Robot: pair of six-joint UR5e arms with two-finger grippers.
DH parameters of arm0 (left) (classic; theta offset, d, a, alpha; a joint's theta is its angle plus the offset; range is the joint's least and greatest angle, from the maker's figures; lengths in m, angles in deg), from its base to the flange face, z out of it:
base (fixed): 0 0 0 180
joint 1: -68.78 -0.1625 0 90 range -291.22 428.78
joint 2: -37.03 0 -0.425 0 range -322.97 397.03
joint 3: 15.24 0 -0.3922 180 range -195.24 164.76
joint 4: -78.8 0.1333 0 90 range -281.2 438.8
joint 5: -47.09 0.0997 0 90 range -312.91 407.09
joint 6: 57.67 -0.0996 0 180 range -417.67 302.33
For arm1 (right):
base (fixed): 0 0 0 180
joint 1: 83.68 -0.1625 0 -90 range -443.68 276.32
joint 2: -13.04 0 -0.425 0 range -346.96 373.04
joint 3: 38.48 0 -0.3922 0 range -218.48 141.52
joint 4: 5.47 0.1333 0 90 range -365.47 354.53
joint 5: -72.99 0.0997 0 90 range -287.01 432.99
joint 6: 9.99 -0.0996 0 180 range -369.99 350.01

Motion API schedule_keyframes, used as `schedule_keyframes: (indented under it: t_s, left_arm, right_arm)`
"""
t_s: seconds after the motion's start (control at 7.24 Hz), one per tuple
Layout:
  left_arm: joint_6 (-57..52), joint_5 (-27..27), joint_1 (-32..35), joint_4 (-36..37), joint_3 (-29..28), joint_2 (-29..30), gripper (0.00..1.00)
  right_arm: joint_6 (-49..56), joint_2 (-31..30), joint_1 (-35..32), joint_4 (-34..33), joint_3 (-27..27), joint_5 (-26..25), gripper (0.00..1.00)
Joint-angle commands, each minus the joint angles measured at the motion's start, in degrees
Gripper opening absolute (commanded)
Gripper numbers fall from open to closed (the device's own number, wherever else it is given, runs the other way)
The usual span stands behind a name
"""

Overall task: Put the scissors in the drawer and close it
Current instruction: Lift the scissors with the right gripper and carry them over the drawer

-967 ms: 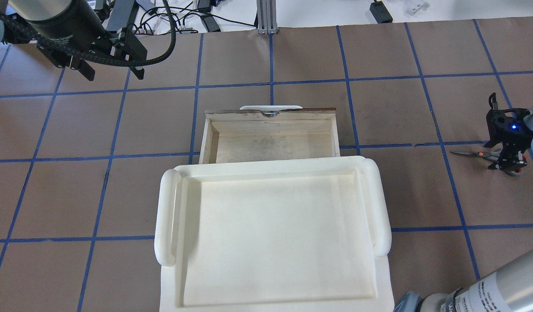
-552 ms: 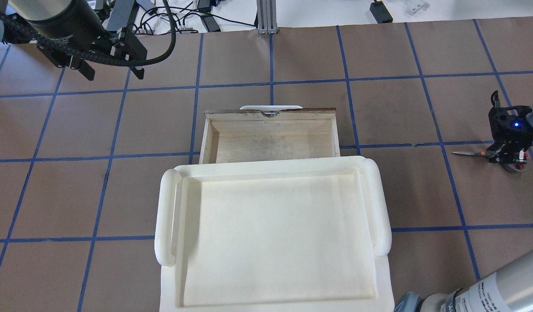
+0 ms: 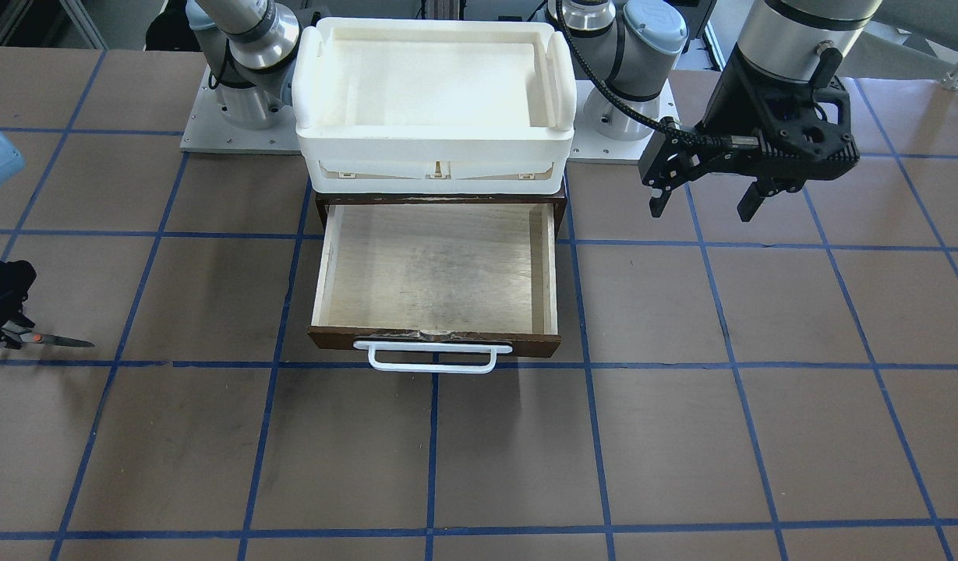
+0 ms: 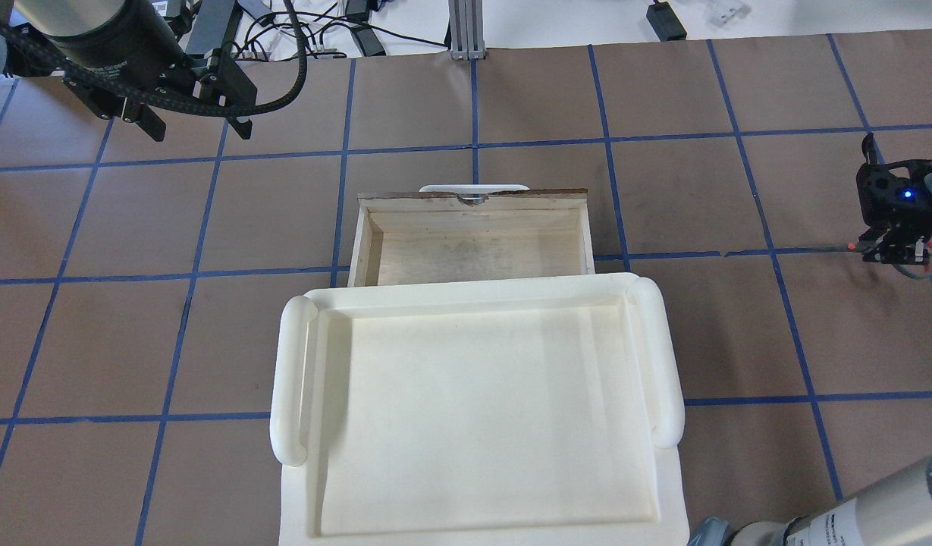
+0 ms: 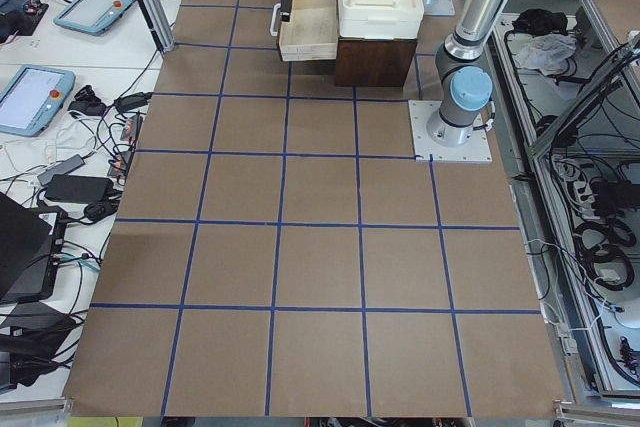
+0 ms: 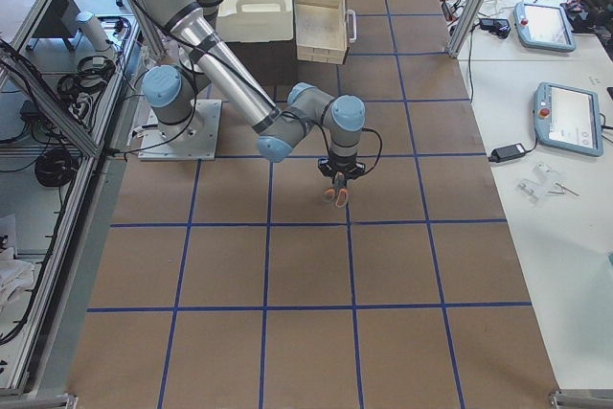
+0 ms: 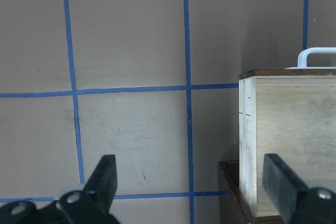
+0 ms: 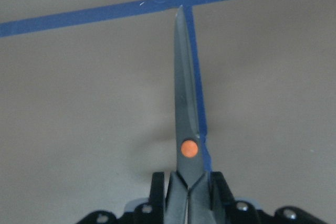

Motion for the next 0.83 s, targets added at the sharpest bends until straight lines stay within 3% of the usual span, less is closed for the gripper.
schedule_keyframes:
  t_s: [0.0, 0.28, 0.69]
  left_arm:
    - [0.0, 0.0, 0.0, -0.1, 0.0, 0.0, 1.0]
    - [0.0, 0.0, 0.0, -0.1, 0.0, 0.0, 1.0]
    - [0.0, 0.0, 0.0, -0.1, 0.0, 0.0, 1.0]
  right_arm:
    - [-8.6, -7.1, -3.1, 7.0, -3.8, 0.6, 0.0]
    - [-18.8, -14.1, -12.4, 15.4, -4.3, 0.5, 0.0]
    - [-30.4, -16.0, -28.2, 16.4, -4.6, 1.7, 0.0]
